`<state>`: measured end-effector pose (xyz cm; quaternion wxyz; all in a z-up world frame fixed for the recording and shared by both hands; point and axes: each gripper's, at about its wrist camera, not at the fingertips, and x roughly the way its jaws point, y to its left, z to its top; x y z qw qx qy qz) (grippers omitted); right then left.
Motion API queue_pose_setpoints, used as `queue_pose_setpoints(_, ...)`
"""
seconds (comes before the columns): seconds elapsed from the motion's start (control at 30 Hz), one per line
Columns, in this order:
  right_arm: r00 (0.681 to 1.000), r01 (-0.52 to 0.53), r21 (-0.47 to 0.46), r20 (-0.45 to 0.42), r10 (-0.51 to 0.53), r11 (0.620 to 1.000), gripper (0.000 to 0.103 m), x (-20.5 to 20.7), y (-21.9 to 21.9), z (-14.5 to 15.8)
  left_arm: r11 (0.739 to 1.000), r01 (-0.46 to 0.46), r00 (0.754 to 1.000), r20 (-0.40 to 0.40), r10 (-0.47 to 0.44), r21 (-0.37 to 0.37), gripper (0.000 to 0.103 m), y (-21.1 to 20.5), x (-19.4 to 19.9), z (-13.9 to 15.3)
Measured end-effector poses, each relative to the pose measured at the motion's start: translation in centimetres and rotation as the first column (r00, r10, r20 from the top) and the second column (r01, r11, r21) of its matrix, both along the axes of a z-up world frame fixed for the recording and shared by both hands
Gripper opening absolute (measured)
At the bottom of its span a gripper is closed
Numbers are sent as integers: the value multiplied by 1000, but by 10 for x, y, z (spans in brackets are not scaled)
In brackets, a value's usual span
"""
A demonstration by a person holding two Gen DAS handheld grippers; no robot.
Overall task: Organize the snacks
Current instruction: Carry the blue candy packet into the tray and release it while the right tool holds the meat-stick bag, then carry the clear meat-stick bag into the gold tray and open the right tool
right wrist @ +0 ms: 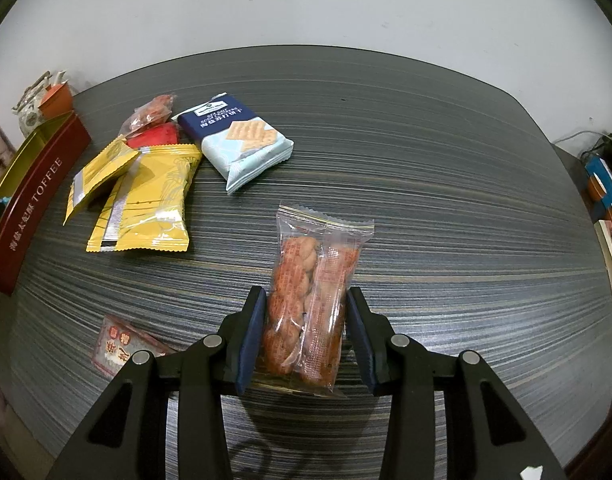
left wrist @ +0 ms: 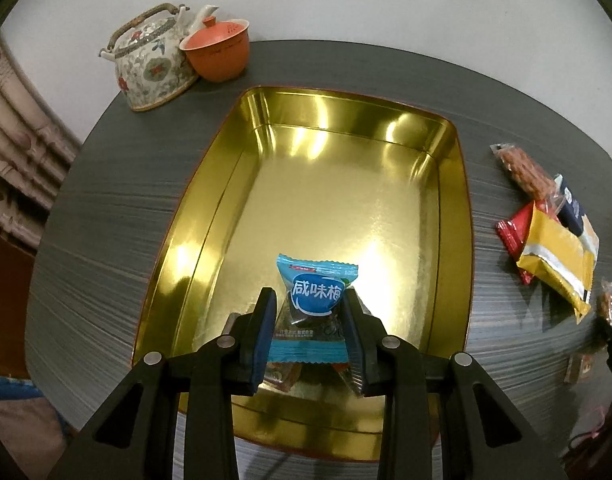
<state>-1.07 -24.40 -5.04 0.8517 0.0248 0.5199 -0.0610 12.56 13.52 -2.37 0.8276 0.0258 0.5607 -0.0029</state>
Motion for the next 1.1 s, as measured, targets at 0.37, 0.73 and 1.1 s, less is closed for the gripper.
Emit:
queue_pose_setpoints(0.37, 1000, 12, -2, -6, -12, 1000, 38, 1, 1, -1, 1000, 18, 1000, 10, -18, -1, 37, 3, -3, 4)
queue_pose_setpoints(0.73, 1000, 16, -8, -17, -16, 1000, 38, 1, 1, -1, 999, 33, 997, 63, -31, -33, 46, 14, -22, 24)
queue_pose_setpoints(1.1, 999, 36, -21, -19, -37, 999, 37, 4, 5, -2, 999, -36, 992, 124, 37, -4, 53, 52, -60, 31)
